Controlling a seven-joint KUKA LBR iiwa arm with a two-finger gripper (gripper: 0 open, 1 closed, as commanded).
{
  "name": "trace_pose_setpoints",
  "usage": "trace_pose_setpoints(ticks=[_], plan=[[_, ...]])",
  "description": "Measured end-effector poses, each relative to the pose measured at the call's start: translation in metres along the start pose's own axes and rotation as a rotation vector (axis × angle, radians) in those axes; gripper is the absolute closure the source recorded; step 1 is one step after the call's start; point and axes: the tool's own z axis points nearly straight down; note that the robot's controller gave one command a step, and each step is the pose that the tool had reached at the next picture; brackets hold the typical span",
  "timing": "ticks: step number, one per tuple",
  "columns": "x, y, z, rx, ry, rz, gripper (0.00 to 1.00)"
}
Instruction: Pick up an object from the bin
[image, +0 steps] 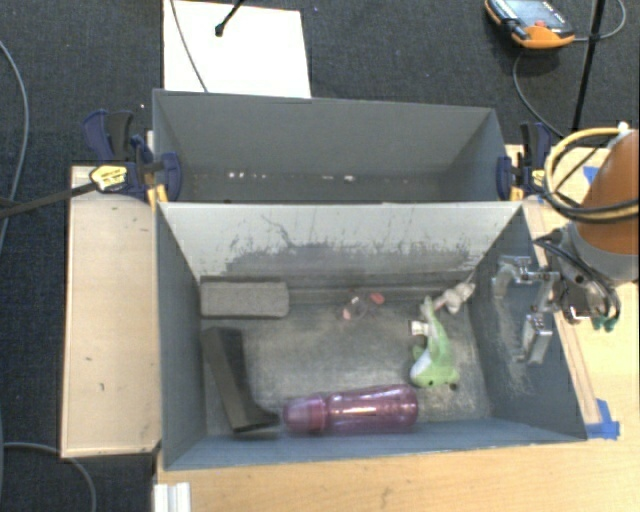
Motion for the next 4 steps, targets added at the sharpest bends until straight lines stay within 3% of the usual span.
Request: trace_pose_setpoints(ticks=[1,2,3,4], plan=[[-0.001,0.001,-0.005,0.002,-0.008,-0.004,0.0],[-0.009,0.016,0.05,0.003,-0.012,-0.044,0.0],[-0.023,0.037,0.088,0.002,-0.007,-0.161,0.0],[-0.017,0.062,0.126,0.003,-0.015,-0.156,0.0]])
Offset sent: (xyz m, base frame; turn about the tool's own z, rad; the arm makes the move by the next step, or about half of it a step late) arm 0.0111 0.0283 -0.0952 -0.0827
